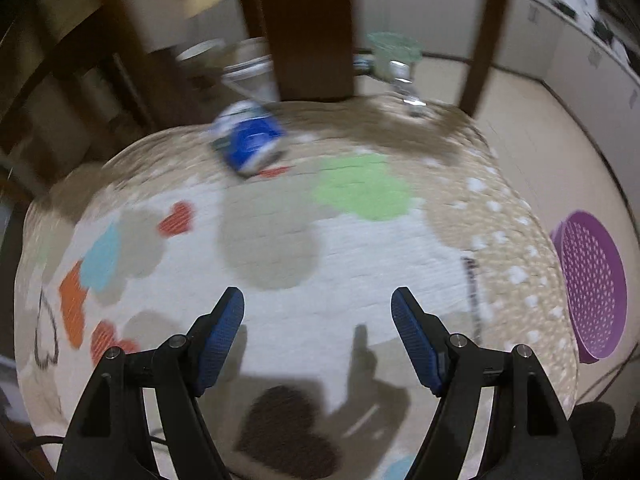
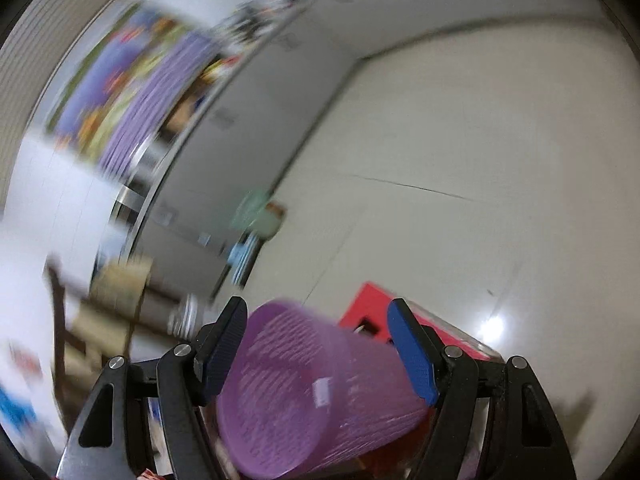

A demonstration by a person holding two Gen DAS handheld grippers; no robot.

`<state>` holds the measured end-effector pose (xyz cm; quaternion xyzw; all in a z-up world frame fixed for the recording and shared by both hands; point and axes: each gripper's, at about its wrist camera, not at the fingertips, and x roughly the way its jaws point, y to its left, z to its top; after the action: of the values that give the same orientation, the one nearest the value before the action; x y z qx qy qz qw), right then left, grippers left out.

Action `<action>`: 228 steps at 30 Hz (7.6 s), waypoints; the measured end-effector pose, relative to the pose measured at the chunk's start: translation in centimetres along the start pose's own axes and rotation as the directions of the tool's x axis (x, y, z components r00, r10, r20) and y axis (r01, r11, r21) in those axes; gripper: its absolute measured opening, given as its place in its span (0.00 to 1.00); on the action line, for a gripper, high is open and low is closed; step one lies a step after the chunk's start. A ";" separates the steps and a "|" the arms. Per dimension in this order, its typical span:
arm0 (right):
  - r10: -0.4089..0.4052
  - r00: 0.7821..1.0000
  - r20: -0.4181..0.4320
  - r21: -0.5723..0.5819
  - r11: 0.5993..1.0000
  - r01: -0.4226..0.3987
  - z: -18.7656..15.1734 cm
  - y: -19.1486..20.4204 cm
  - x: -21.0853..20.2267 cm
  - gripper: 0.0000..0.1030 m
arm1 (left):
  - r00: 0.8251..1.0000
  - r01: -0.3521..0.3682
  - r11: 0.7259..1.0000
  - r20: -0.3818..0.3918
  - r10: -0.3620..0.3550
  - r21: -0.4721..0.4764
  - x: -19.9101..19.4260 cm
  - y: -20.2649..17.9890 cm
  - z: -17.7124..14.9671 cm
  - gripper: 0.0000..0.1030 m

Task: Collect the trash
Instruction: 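Move both open tools back over the bed toward the tissue pack, then grasp the blue Vinda tissue pack with the left tool, then carry the tissue pack over the purple basket with the left tool, then open the left tool to drop the tissue pack into the basket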

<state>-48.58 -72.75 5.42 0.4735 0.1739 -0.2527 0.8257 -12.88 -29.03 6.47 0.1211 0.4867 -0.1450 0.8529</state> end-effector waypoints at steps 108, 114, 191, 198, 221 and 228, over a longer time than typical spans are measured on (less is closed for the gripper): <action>0.510 0.548 -0.663 0.100 0.786 -0.610 -20.6 20.8 15.7 0.74 | 0.787 0.607 0.794 -0.165 -0.595 0.030 -0.1 -2.3 -4.1 0.37; 0.559 0.507 -0.656 0.179 0.767 -0.616 -19.9 20.0 15.5 0.14 | 0.794 0.597 0.800 -0.183 -0.579 0.055 -0.3 -4.3 -4.2 0.37; 0.637 0.529 -0.561 0.270 0.744 -0.611 -15.5 14.4 12.2 0.26 | 0.915 0.386 0.837 -0.044 -0.401 0.388 -7.1 -14.7 -3.7 0.19; 0.652 0.562 -0.510 0.271 0.741 -0.614 -13.6 13.1 11.3 0.24 | 0.935 0.317 0.814 -0.018 -0.353 0.488 -7.9 -17.8 -3.4 0.19; 0.669 0.684 -0.291 0.351 0.739 -0.574 -6.9 5.0 9.0 0.22 | 0.949 0.202 0.674 0.028 -0.314 0.711 -8.0 -28.5 -3.7 0.19; 0.663 0.704 -0.256 0.386 0.738 -0.554 -6.1 3.4 9.1 0.22 | 0.950 0.202 0.666 0.022 -0.312 0.718 -7.1 -29.7 -3.1 0.19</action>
<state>-39.54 -68.31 -0.02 0.6553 0.1235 0.1110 0.7369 -29.66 -54.63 9.16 0.3578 0.3432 -0.4478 0.7441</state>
